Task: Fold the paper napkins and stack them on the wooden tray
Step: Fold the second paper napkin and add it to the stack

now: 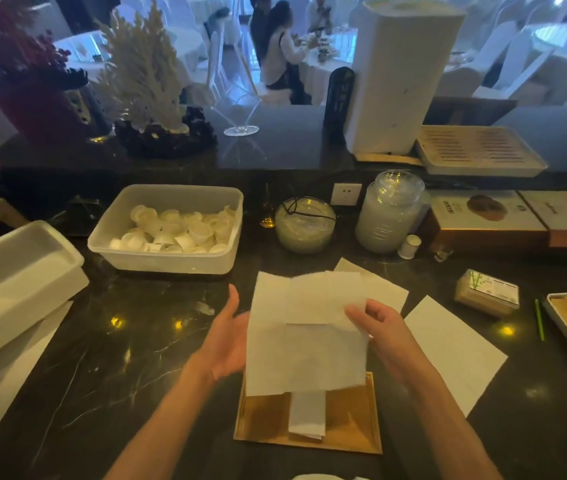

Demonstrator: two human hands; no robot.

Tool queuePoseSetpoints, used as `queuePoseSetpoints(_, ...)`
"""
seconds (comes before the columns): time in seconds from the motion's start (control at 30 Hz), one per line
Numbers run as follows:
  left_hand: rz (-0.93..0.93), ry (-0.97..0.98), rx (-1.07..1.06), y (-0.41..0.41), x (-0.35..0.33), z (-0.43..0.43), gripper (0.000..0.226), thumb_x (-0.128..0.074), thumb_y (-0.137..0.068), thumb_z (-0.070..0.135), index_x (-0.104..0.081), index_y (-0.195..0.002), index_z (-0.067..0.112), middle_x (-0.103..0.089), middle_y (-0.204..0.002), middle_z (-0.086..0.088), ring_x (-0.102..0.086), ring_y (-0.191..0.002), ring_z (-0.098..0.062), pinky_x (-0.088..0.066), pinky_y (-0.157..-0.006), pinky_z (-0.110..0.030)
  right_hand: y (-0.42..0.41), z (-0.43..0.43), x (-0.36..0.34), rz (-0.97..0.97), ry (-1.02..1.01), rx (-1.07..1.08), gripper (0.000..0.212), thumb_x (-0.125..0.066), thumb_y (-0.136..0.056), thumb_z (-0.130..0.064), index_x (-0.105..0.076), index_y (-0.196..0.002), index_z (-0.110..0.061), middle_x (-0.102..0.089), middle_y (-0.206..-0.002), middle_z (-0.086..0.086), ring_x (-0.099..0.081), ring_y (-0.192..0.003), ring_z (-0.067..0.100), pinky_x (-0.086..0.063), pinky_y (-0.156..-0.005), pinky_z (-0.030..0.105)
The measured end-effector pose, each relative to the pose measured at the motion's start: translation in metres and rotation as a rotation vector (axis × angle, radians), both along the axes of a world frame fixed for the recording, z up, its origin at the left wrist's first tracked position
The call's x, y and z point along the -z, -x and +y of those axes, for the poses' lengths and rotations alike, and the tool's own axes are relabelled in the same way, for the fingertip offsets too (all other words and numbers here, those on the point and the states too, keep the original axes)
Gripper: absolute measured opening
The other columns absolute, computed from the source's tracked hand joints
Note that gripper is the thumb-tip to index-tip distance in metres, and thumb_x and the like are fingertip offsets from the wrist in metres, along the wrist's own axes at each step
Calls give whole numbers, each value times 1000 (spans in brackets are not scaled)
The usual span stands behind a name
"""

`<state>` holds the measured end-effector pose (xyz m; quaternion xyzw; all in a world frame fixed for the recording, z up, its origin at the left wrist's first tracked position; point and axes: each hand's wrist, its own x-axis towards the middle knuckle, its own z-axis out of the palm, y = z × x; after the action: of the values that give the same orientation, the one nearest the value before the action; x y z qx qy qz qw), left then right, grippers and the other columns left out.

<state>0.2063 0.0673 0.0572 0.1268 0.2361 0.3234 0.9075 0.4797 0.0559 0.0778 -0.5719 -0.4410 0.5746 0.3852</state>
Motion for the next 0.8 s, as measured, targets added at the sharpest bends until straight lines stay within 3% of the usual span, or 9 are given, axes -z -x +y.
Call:
queuePoseSetpoints(0.03,56,-68,-6,-4,3,-5,86,-40,-93,72,-38,-154,11,-36,-160,-23,-29,-148,-44,-30,-118,-57,-4,-3,-1,-15,15,16,11,-67,-89,-48,-74,-96,-44,-76,-99,-16,-73,-91,4,-58,-60,16)
queuePoseSetpoints(0.13,589,-322,-59,-18,-7,-11,74,-78,-81,49,-48,-144,22,-56,-144,-17,-64,-124,-32,-56,-99,-53,-14,-8,-3,-59,29,42,8,-67,-85,-54,-72,-89,-50,-75,-93,-22,-73,-87,2,-55,-55,12)
queuePoseSetpoints(0.2,851,-390,-136,-27,-13,-9,72,-82,-82,30,-42,-143,31,-63,-135,-7,-70,-113,-26,-59,-94,-53,-18,-8,-7,-88,34,60,13,-66,-79,-61,-70,-89,-54,-72,-89,-30,-71,-83,6,-52,-52,10)
queuePoseSetpoints(0.3,834,-472,-181,-32,-22,-5,87,-81,-84,17,-28,-147,45,-61,-132,2,-65,-118,-24,-58,-97,-50,-22,0,-11,-73,37,94,42,-68,-81,-58,-57,-121,-51,-59,-122,-24,-60,-109,11,-58,-77,26)
queuePoseSetpoints(0.37,875,-568,-219,-33,-26,-4,82,-82,-84,20,-33,-142,50,-59,-130,9,-63,-118,-19,-61,-90,-36,-28,3,-15,-93,3,51,59,-72,-82,-50,-47,-135,-53,-47,-144,-12,-47,-132,20,-50,-100,44)
queuePoseSetpoints(0.4,918,-628,-249,-34,-28,-4,71,-81,-85,20,-41,-136,50,-58,-129,11,-62,-117,-17,-62,-85,-28,-29,4,-18,-112,-28,20,62,-75,-84,-43,-45,-137,-53,-44,-148,-10,-43,-136,21,-49,-103,44)
queuePoseSetpoints(0.53,1109,-751,-295,-29,-37,-3,29,-76,-89,26,-65,-106,47,-61,-119,14,-63,-110,-17,-60,-70,-17,-30,-1,-27,-208,-182,-24,42,-78,-85,-26,-60,-116,-49,-57,-125,-18,-55,-120,15,-54,-68,8)
queuePoseSetpoints(0.67,1078,-780,-96,-19,-43,-6,32,-79,-86,27,-66,-106,48,-60,-118,16,-62,-109,-16,-62,-74,-20,-31,-4,-28,-267,-231,10,27,-76,-86,-27,-66,-107,-42,-63,-116,-16,-61,-108,12,-52,-71,11)
queuePoseSetpoints(0.8,1129,-832,-96,-16,-45,-8,27,-77,-88,25,-68,-106,42,-62,-116,15,-63,-109,-16,-64,-81,-27,-34,-8,-27,-334,-197,-112,24,-78,-85,-31,-66,-103,-43,-60,-113,-25,-60,-105,7,-51,-66,10)
